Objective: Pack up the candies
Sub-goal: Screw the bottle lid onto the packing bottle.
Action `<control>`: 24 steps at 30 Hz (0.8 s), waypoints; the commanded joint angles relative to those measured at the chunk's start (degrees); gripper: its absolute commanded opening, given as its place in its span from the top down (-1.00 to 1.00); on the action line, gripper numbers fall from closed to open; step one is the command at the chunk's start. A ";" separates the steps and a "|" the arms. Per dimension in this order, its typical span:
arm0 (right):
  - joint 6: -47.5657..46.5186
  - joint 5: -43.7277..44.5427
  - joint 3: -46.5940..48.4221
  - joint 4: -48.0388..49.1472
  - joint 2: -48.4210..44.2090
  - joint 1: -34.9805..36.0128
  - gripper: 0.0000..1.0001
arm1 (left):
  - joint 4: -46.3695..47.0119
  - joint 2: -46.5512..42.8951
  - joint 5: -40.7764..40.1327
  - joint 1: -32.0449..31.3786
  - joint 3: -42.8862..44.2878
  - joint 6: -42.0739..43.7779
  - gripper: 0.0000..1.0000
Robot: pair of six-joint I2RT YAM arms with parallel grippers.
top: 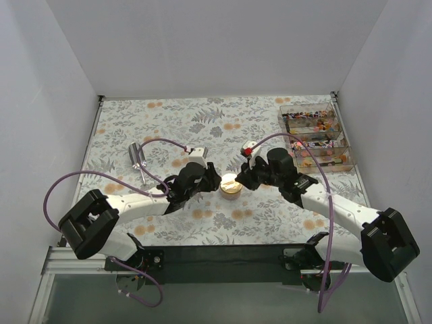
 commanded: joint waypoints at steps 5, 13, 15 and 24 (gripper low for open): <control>0.97 -2.43 -3.73 0.03 0.03 0.50 0.61 | 1.47 -2.24 -0.71 -0.42 -1.80 0.59 0.31; 4.22 -0.24 -12.89 5.48 5.31 0.41 0.72 | 3.49 -4.17 -1.15 -0.42 -4.78 0.33 0.31; 4.05 -0.15 -13.24 5.31 4.97 0.50 0.73 | 4.11 -4.79 -1.33 -0.42 -5.49 0.15 0.31; -0.33 1.60 -2.45 -7.51 -1.54 0.41 0.14 | 16.31 -9.45 2.61 -1.12 -13.66 10.24 -0.21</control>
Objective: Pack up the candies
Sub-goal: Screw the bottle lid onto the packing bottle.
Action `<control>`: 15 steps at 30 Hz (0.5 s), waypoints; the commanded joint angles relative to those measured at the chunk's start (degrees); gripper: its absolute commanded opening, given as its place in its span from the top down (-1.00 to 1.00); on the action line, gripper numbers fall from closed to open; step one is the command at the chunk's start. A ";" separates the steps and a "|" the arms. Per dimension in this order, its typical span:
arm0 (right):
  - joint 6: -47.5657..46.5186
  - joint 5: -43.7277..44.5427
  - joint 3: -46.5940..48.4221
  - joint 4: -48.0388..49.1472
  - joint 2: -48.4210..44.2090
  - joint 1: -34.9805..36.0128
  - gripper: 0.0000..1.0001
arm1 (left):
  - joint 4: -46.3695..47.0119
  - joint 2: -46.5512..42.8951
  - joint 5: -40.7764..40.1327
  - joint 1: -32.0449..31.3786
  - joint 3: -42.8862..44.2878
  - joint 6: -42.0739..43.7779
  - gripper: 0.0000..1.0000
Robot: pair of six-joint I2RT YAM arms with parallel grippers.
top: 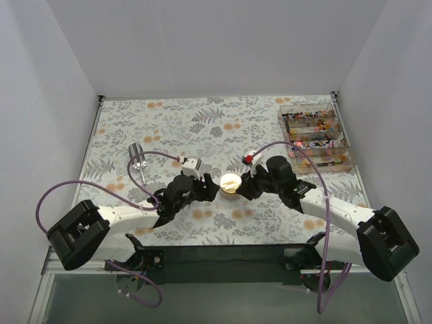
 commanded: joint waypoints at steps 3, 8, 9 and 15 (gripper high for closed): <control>-5.91 4.10 10.59 -19.48 -1.78 0.39 -0.44 | 13.94 -3.22 5.52 -1.21 -6.62 14.41 -0.49; -10.56 3.76 19.90 -32.31 1.82 0.39 -0.72 | 26.51 0.11 11.07 -2.53 -11.46 26.89 -0.63; -10.83 3.93 20.70 -33.20 2.69 0.39 -0.73 | 30.71 0.99 11.16 -2.71 -12.68 27.35 -0.64; -11.63 5.60 25.80 -37.26 6.39 0.39 -0.75 | 42.95 11.61 13.44 -3.15 -13.40 30.51 -0.66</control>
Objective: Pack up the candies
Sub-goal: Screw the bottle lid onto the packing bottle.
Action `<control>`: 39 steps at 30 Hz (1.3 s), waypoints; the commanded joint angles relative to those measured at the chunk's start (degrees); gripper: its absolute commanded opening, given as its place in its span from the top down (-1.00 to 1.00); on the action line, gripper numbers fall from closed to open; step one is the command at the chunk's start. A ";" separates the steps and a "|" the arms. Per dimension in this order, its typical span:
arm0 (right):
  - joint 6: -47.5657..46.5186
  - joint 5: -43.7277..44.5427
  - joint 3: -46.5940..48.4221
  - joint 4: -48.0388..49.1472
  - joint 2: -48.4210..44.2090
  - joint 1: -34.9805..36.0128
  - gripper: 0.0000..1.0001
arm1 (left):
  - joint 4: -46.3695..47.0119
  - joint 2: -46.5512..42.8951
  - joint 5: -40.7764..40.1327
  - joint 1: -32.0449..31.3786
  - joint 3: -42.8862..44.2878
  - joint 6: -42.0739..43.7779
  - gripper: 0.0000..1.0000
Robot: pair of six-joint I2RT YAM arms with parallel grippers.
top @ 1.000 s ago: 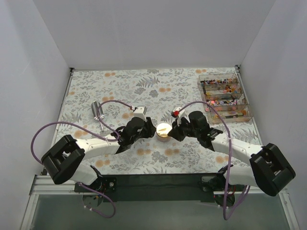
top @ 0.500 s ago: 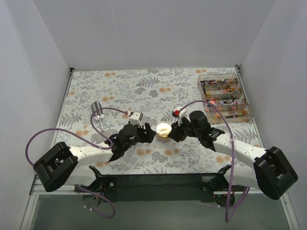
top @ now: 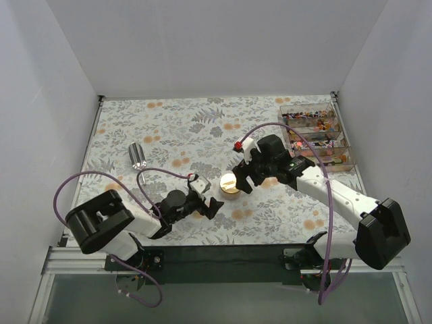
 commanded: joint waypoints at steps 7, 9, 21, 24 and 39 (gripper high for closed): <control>4.09 4.41 2.73 -5.21 4.18 0.39 -0.66 | 23.24 12.83 3.26 -0.68 0.83 8.70 -0.66; 4.54 4.68 3.34 -5.21 4.79 0.39 -0.66 | 28.40 15.55 3.18 -0.77 1.01 8.88 -0.66; 6.73 3.63 8.35 -5.56 10.33 0.39 -0.61 | 39.43 25.50 0.80 -0.68 2.33 8.88 -0.66; 6.91 3.54 9.23 -6.88 11.47 0.48 -0.61 | 39.42 25.76 0.80 -0.68 2.42 8.88 -0.66; 6.65 5.82 4.66 -8.64 17.62 1.00 -0.54 | 42.94 29.54 -1.84 -0.68 4.52 6.50 -0.69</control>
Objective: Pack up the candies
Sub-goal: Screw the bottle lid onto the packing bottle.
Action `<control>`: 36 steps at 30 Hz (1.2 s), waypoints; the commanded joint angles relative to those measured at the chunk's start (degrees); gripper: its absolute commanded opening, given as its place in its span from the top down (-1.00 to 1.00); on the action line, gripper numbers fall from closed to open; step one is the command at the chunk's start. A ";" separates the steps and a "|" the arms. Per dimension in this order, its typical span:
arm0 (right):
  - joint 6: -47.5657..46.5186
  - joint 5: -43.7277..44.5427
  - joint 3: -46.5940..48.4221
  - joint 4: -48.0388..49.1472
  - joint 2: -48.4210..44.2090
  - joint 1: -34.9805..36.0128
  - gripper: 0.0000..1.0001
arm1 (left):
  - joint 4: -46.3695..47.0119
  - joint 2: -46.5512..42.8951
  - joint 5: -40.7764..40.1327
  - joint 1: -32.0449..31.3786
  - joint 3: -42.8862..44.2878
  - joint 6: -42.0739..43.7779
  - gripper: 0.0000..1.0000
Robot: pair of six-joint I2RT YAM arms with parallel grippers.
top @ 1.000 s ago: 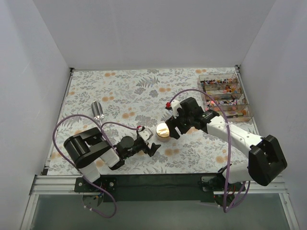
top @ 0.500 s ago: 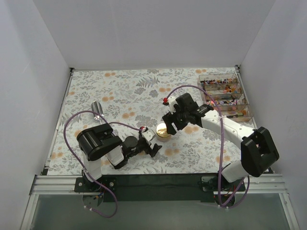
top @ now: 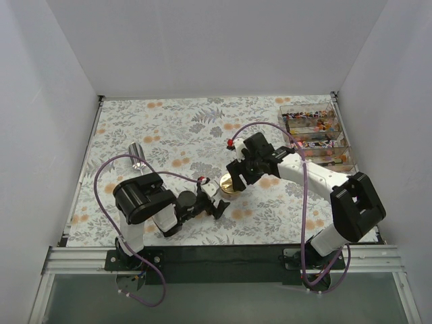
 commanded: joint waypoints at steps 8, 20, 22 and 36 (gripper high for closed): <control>-1.86 -0.04 1.48 -4.41 2.57 0.72 -0.52 | 26.37 5.60 -1.16 -0.11 0.90 -0.45 -0.80; -4.93 -7.42 10.01 -5.99 2.56 0.72 -0.55 | 26.64 6.83 1.12 -0.11 4.59 1.40 -0.83; -5.81 -8.74 11.06 -6.86 3.36 0.72 -0.61 | 26.64 7.18 2.36 -0.11 4.95 1.84 -0.83; -8.63 -7.34 12.39 -7.13 8.02 -1.21 -0.31 | 26.73 8.15 2.71 0.50 7.14 2.28 -0.70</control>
